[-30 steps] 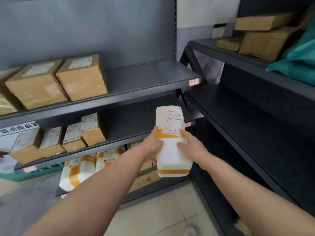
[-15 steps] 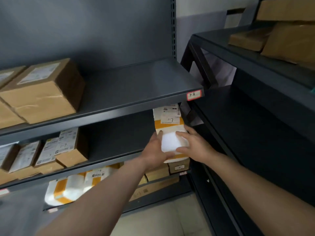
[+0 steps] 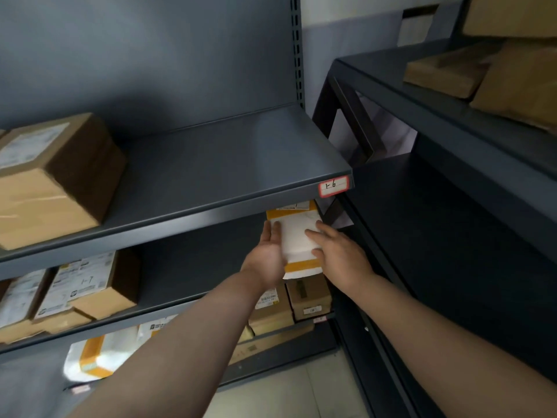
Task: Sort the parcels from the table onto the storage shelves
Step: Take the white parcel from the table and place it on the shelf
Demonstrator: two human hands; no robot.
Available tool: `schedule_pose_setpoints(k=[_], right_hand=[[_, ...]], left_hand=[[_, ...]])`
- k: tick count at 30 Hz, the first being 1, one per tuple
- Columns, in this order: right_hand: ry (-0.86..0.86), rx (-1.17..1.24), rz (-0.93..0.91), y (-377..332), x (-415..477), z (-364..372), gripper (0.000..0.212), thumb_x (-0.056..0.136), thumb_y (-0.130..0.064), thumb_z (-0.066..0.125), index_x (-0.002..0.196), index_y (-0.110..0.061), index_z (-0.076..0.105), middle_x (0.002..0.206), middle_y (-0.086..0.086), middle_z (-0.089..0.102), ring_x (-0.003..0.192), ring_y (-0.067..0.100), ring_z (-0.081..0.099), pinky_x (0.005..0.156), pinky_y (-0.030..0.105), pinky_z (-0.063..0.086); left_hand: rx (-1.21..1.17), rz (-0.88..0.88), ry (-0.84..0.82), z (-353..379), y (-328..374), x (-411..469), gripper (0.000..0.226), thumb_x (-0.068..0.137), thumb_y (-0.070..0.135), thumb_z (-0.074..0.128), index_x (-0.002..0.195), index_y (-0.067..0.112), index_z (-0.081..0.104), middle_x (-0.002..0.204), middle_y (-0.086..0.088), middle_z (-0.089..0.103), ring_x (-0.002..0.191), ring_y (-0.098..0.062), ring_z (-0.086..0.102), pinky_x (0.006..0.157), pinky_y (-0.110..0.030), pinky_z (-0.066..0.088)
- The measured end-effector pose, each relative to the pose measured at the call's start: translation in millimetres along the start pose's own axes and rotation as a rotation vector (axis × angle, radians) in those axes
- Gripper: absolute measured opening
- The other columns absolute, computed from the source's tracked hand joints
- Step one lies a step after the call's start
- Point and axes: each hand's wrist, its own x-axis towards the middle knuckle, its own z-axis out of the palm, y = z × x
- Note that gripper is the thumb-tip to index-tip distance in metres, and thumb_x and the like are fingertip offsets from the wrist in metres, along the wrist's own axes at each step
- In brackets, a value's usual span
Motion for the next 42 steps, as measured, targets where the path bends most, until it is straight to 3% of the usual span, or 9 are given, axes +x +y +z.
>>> schedule_pose_setpoints(k=[6,10,16,18,21,26,31,38,42], right_hand=[[-0.011,0.001,0.046,-2.1,9.8,-2.8,0.047,0.097,-0.018,0.051,0.143,-0.026,0.043,0.156,0.000,0.029,0.133,0.025,0.039,0.101,0.039,0.043],[-0.040,0.022,0.049,-4.7,-0.6,-10.6,0.054,0.096,-0.019,0.052,0.147,-0.025,0.033,0.158,-0.001,0.020,0.133,0.025,0.040,0.102,0.042,0.043],[-0.034,-0.038,0.182,-12.5,-35.1,-18.1,0.067,0.094,-0.027,0.056,0.150,-0.022,0.019,0.158,0.003,0.019,0.132,0.026,0.040,0.102,0.045,0.041],[-0.054,-0.092,0.233,-17.7,-49.9,-16.3,0.066,0.094,-0.030,0.056,0.150,-0.022,0.022,0.159,0.005,0.018,0.138,0.026,0.032,0.106,0.045,0.037],[-0.107,-0.167,0.306,-31.4,-77.5,-8.3,0.060,0.096,-0.034,0.052,0.149,-0.021,0.026,0.159,0.004,0.018,0.145,0.025,0.018,0.111,0.046,0.027],[-0.176,-0.231,0.397,-68.7,-137.1,8.6,0.049,0.094,-0.031,0.052,0.141,-0.024,0.040,0.155,0.002,0.027,0.146,0.025,0.015,0.112,0.048,0.023],[-0.186,-0.220,0.508,-118.5,-207.6,20.8,0.048,0.097,-0.040,0.047,0.142,-0.023,0.041,0.156,0.002,0.027,0.145,0.024,0.016,0.112,0.047,0.023],[-0.215,-0.231,0.768,-169.7,-341.0,32.7,0.051,0.100,-0.041,0.041,0.147,-0.021,0.034,0.157,0.003,0.025,0.145,0.024,0.017,0.112,0.043,0.024],[-0.153,-0.182,0.966,-187.0,-420.1,29.1,0.047,0.099,-0.039,0.042,0.142,-0.021,0.040,0.148,0.005,0.037,0.135,0.026,0.035,0.105,0.042,0.033]], left_hand=[[-0.044,-0.031,0.040,4.9,1.4,11.1,0.089,0.096,0.006,0.050,0.153,0.020,-0.017,0.160,-0.003,-0.023,0.106,-0.020,0.062,0.068,-0.023,0.047],[-0.166,-0.028,0.108,10.9,-4.9,-3.1,0.097,0.094,0.014,0.058,0.152,0.022,-0.020,0.162,0.001,-0.015,0.117,-0.023,0.057,0.082,-0.029,0.052],[-0.226,-0.044,0.051,14.2,-9.8,-26.2,0.094,0.095,0.021,0.057,0.151,0.011,-0.018,0.163,-0.011,0.002,0.128,-0.028,0.049,0.098,-0.035,0.044],[-0.229,-0.045,0.007,14.1,-12.0,-36.4,0.093,0.095,0.023,0.056,0.152,0.009,-0.016,0.160,-0.016,0.017,0.131,-0.031,0.046,0.104,-0.040,0.041],[-0.152,-0.035,-0.050,14.3,-16.2,-54.4,0.081,0.096,0.026,0.057,0.153,0.009,0.001,0.143,-0.014,0.045,0.125,-0.030,0.051,0.096,-0.038,0.044],[0.200,0.215,-0.298,14.1,-29.7,-95.7,0.045,0.096,0.029,0.054,0.137,0.012,0.045,0.134,-0.009,0.053,0.118,-0.025,0.054,0.092,-0.031,0.046],[0.345,0.396,-0.383,31.8,-49.8,-145.1,0.041,0.096,0.030,0.057,0.132,0.013,0.051,0.128,-0.009,0.054,0.113,-0.025,0.054,0.087,-0.031,0.045],[0.435,0.685,-0.478,57.0,-46.3,-227.1,0.053,0.096,0.032,0.055,0.146,0.020,0.041,0.147,-0.006,0.042,0.132,-0.025,0.043,0.104,-0.030,0.036],[0.472,0.840,-0.517,79.2,-15.8,-278.5,0.054,0.095,0.035,0.057,0.145,0.023,0.042,0.149,-0.003,0.040,0.133,-0.025,0.043,0.110,-0.036,0.034]])
